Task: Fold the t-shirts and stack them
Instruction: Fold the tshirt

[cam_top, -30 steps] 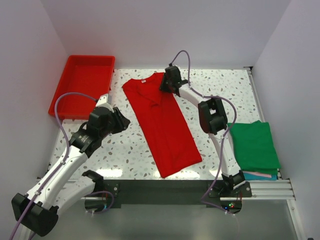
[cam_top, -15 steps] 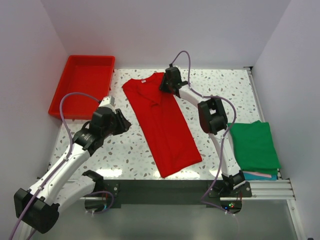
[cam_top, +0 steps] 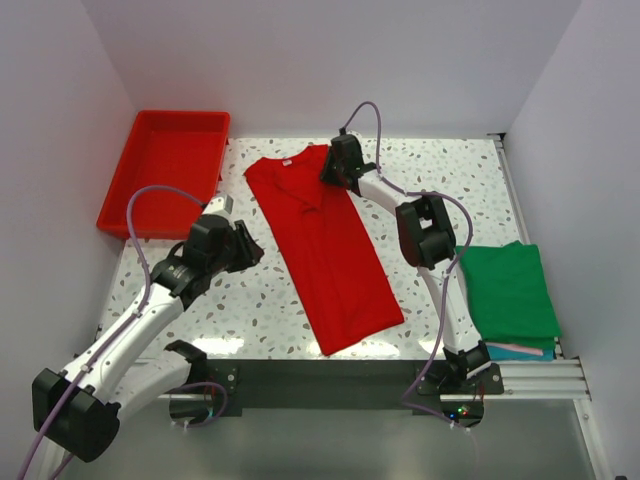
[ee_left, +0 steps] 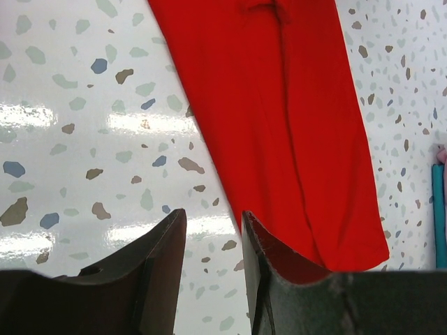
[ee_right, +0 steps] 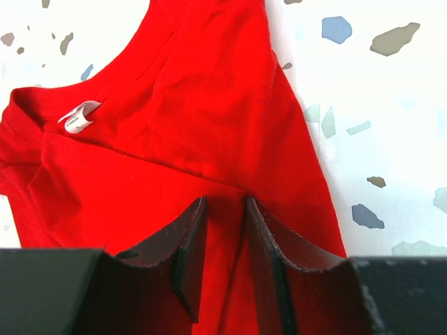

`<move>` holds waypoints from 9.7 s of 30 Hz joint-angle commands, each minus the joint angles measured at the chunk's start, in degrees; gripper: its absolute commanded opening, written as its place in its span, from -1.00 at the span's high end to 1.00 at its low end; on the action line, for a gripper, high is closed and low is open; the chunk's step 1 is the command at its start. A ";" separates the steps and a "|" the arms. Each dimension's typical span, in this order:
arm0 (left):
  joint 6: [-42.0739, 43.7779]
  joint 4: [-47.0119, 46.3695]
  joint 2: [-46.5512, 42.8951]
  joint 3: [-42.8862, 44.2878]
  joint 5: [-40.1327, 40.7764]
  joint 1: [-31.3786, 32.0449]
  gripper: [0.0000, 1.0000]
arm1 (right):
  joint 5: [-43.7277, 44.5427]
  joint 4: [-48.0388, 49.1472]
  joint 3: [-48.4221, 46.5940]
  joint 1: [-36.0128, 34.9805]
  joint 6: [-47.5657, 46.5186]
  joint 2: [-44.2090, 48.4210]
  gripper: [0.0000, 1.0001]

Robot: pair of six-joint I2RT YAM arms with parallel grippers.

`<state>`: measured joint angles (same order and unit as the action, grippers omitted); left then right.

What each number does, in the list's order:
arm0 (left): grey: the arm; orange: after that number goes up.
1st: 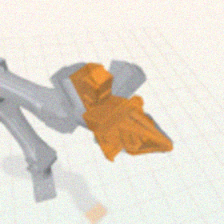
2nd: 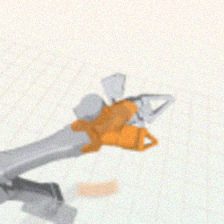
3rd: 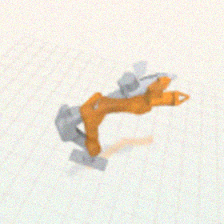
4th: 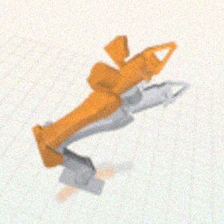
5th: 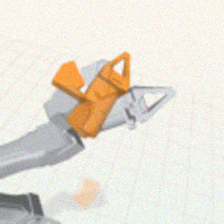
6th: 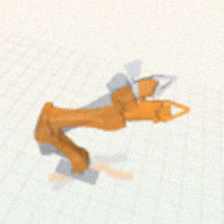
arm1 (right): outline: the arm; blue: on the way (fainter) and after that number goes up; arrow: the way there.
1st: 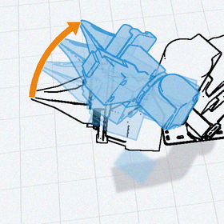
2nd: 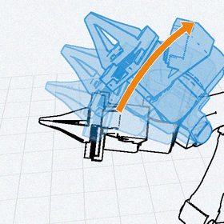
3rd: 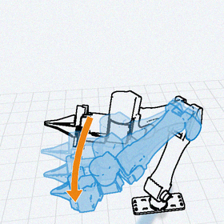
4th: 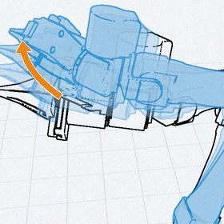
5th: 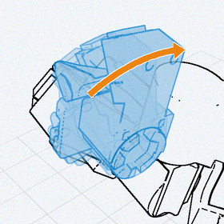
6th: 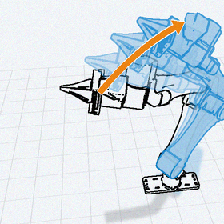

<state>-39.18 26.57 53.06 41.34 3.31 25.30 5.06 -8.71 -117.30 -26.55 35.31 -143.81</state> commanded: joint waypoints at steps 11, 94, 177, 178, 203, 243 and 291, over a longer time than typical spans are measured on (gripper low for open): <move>1.83 -3.01 0.38 -0.91 -0.50 0.28 0.14 | 0.22 0.10 -2.41 0.79 -0.86 1.69 0.34; -0.37 -6.88 -0.50 -7.59 -0.41 0.28 0.14 | -16.75 18.20 23.42 -12.21 2.04 17.24 1.00; -34.73 10.87 2.58 -16.73 16.73 30.75 -0.12 | 16.55 -23.54 74.58 -44.82 21.20 70.25 0.14; -36.65 11.48 2.75 -16.99 16.81 31.82 -0.12 | 17.17 -24.33 74.06 -45.43 21.38 69.03 0.14; -40.36 8.50 6.53 -20.60 13.65 42.20 0.74 | 21.57 -24.77 77.13 -52.47 29.29 66.19 0.76; -39.83 10.08 4.25 -21.65 13.12 42.20 1.00 | 27.20 -22.49 71.94 -54.58 28.76 56.71 0.33; -40.10 12.28 2.14 -21.48 12.95 42.20 1.00 | 24.38 -30.49 81.26 -55.19 32.19 75.96 0.69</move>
<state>-79.53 32.93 54.83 21.78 16.91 67.07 28.45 -37.50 -36.49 -81.36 65.67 -69.01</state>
